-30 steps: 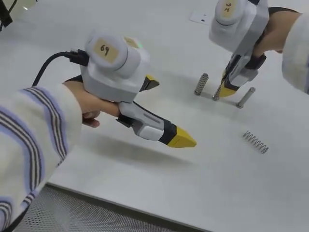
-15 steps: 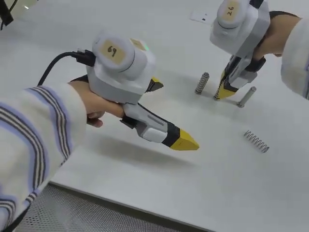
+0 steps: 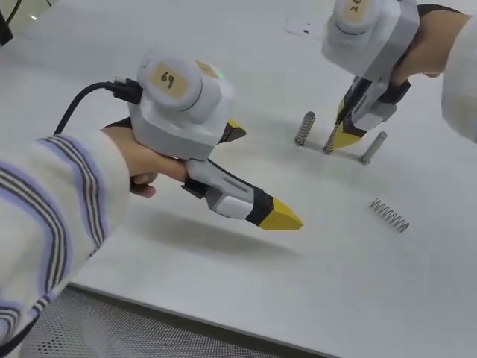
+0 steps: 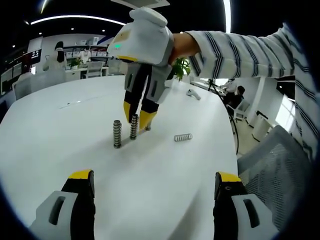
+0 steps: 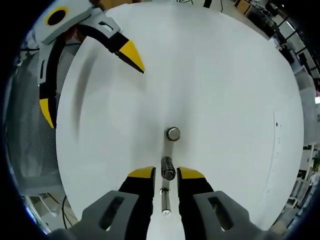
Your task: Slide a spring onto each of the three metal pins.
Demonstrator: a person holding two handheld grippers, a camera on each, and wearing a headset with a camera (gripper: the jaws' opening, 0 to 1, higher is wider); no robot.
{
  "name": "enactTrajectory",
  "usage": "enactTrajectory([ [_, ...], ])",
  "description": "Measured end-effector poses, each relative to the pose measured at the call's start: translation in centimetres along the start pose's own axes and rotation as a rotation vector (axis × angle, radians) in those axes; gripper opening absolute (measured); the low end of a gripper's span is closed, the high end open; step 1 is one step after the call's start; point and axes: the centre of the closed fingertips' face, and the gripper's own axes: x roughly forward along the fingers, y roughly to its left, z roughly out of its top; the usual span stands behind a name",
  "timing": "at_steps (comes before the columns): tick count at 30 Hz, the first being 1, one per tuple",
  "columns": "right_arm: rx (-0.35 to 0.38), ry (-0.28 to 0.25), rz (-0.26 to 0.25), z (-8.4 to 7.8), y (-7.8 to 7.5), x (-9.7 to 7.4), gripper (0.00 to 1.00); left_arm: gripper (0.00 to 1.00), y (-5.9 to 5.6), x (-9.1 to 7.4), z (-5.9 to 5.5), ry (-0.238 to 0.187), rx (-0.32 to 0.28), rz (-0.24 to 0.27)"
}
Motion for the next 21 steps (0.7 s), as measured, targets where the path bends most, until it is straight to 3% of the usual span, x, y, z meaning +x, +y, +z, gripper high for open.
enactTrajectory([
  [5,0.016,-0.014,-0.018,0.0,-0.1,-1.0,0.20,0.98,0.0,0.0,0.2,0.001,0.002,-0.001],
  [13,0.038,-0.064,-0.039,-0.1,0.5,-3.0,0.20,0.96,-0.2,-0.2,0.3,0.011,0.000,-0.012],
  [15,0.061,-0.098,-0.035,0.1,1.0,-4.0,0.20,0.97,-0.1,-0.2,0.2,0.018,0.000,-0.007],
  [21,0.095,-0.131,-0.043,-0.4,2.4,-5.5,0.16,0.97,-0.1,-0.3,-0.1,0.031,0.006,-0.013],
])
